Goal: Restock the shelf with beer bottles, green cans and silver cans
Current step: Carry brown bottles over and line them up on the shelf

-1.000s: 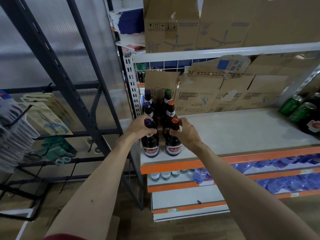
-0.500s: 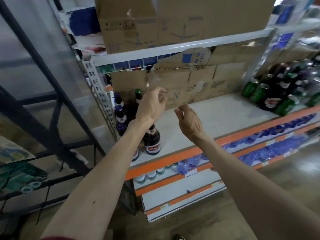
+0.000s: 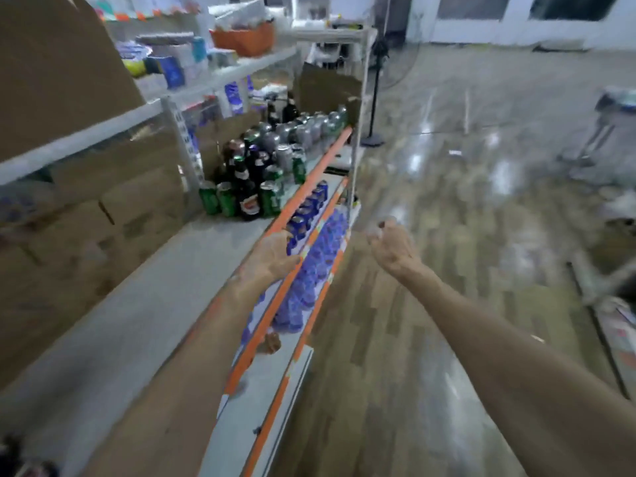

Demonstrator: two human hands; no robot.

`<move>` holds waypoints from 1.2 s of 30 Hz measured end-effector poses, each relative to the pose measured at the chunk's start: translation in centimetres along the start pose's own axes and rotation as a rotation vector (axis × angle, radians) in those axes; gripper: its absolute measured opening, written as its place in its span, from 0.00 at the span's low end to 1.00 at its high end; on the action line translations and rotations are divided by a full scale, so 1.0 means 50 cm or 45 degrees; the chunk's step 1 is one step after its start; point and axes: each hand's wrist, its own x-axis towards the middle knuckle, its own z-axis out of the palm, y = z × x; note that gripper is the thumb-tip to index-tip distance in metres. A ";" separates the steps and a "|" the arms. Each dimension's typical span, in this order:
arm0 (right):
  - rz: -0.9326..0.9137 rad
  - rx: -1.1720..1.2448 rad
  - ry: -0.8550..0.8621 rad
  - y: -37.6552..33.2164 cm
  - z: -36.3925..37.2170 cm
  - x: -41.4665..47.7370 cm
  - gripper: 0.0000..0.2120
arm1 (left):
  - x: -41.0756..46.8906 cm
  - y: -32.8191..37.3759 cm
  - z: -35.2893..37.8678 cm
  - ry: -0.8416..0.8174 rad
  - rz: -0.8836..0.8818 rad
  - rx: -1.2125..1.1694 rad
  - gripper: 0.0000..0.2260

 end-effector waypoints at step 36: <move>0.213 -0.027 -0.113 0.444 -0.180 0.989 0.15 | 1.098 0.583 0.307 -0.243 0.226 0.008 0.22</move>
